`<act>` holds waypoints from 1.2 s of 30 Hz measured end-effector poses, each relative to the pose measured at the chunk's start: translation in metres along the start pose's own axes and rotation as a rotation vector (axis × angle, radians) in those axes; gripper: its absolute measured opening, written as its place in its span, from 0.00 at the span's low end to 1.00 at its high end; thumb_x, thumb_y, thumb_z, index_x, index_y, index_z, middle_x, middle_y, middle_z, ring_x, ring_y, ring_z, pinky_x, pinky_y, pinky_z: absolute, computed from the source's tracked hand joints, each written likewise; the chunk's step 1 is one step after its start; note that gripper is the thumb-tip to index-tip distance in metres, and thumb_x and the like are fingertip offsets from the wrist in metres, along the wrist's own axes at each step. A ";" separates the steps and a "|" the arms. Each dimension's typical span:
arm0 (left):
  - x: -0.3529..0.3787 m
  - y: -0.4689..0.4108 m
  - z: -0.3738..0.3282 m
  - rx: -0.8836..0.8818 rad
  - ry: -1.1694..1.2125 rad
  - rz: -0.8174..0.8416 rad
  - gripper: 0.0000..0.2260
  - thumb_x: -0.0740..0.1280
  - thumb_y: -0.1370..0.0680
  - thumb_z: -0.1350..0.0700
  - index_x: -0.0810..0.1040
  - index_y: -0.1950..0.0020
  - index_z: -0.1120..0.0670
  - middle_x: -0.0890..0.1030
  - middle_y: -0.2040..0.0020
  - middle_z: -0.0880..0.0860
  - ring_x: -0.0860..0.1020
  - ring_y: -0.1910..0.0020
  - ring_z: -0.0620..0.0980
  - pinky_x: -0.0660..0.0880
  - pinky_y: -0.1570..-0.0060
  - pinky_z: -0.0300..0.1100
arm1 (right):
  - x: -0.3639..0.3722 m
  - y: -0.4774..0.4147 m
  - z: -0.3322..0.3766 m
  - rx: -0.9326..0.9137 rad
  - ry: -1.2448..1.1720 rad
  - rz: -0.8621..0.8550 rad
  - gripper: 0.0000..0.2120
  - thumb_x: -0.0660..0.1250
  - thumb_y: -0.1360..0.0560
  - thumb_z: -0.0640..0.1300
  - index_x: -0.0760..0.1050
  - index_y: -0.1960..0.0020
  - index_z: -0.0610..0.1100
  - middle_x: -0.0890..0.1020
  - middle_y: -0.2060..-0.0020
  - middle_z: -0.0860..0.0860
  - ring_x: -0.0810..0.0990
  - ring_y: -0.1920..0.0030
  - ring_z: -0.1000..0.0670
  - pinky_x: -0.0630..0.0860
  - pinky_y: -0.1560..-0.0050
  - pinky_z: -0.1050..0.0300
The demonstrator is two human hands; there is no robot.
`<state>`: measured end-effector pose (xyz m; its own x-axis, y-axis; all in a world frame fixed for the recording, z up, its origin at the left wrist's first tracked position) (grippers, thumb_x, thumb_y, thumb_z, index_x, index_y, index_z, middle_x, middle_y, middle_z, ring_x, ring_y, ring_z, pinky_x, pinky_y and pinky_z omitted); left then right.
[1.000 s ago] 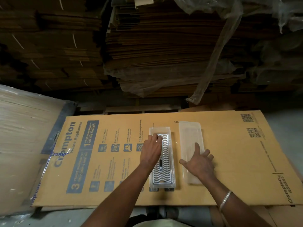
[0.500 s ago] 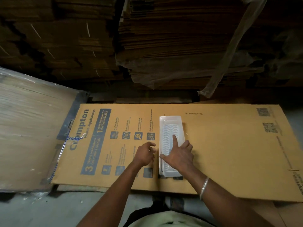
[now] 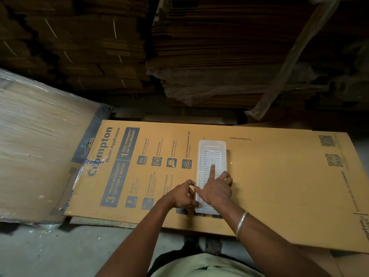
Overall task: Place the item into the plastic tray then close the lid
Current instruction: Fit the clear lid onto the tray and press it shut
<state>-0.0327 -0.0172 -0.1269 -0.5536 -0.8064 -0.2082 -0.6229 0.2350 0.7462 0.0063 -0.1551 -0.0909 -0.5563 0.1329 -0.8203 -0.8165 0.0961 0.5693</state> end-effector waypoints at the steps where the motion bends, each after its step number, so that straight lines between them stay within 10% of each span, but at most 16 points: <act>1: -0.001 0.000 -0.001 0.004 -0.042 0.004 0.36 0.82 0.31 0.58 0.66 0.29 0.52 0.80 0.42 0.60 0.81 0.53 0.57 0.83 0.45 0.61 | 0.001 -0.001 -0.001 -0.013 0.005 -0.002 0.55 0.60 0.29 0.74 0.32 0.20 0.51 0.55 0.30 0.33 0.62 0.35 0.35 0.79 0.43 0.45; 6: 0.002 0.003 0.000 0.000 -0.012 0.049 0.43 0.82 0.31 0.62 0.60 0.25 0.48 0.76 0.36 0.62 0.83 0.50 0.60 0.84 0.48 0.59 | 0.000 -0.009 -0.009 -0.093 -0.007 -0.029 0.43 0.58 0.20 0.62 0.35 0.19 0.49 0.55 0.28 0.33 0.66 0.32 0.35 0.75 0.36 0.47; 11: 0.006 0.005 0.000 0.019 -0.081 0.042 0.47 0.80 0.29 0.60 0.54 0.19 0.46 0.75 0.35 0.59 0.81 0.40 0.62 0.82 0.44 0.61 | -0.016 -0.021 -0.016 -0.181 0.046 0.007 0.45 0.65 0.25 0.34 0.42 0.18 0.51 0.63 0.30 0.36 0.77 0.44 0.40 0.75 0.52 0.48; 15: 0.001 0.003 -0.010 0.058 -0.244 -0.031 0.59 0.82 0.31 0.59 0.43 0.15 0.44 0.74 0.30 0.55 0.82 0.39 0.60 0.81 0.40 0.59 | -0.046 -0.042 -0.017 -0.250 0.049 -0.040 0.48 0.73 0.25 0.44 0.44 0.18 0.46 0.52 0.21 0.38 0.65 0.26 0.38 0.73 0.35 0.43; 19: -0.002 0.004 -0.034 0.191 -0.634 -0.159 0.69 0.86 0.38 0.49 0.37 0.15 0.52 0.46 0.15 0.48 0.67 0.22 0.58 0.75 0.31 0.56 | -0.071 -0.063 -0.012 -0.344 0.092 -0.017 0.68 0.83 0.38 0.55 0.37 0.19 0.43 0.38 0.18 0.44 0.42 0.18 0.43 0.50 0.20 0.40; 23: -0.001 -0.001 -0.044 0.221 -0.817 -0.203 0.70 0.85 0.39 0.44 0.37 0.15 0.54 0.36 0.15 0.46 0.51 0.15 0.52 0.71 0.26 0.57 | -0.081 -0.073 -0.013 -0.353 0.130 0.008 0.72 0.84 0.42 0.60 0.37 0.19 0.40 0.40 0.18 0.45 0.43 0.18 0.45 0.50 0.19 0.43; 36: -0.008 -0.005 -0.045 0.215 -0.860 -0.218 0.67 0.83 0.37 0.41 0.39 0.15 0.53 0.38 0.15 0.46 0.53 0.16 0.50 0.70 0.25 0.56 | -0.083 -0.075 -0.011 -0.395 0.066 0.008 0.70 0.83 0.41 0.59 0.39 0.18 0.40 0.42 0.18 0.46 0.44 0.18 0.46 0.52 0.19 0.48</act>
<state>-0.0003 -0.0368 -0.1006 -0.5791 -0.1822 -0.7946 -0.8038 0.2904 0.5192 0.1117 -0.1845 -0.0661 -0.5614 0.0673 -0.8248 -0.8013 -0.2929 0.5216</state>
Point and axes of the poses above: each hand's wrist, its own y-axis away from the middle knuckle, its own x-axis out of the palm, z = x × y, the point moved 8 cm from there along -y, towards the middle knuckle
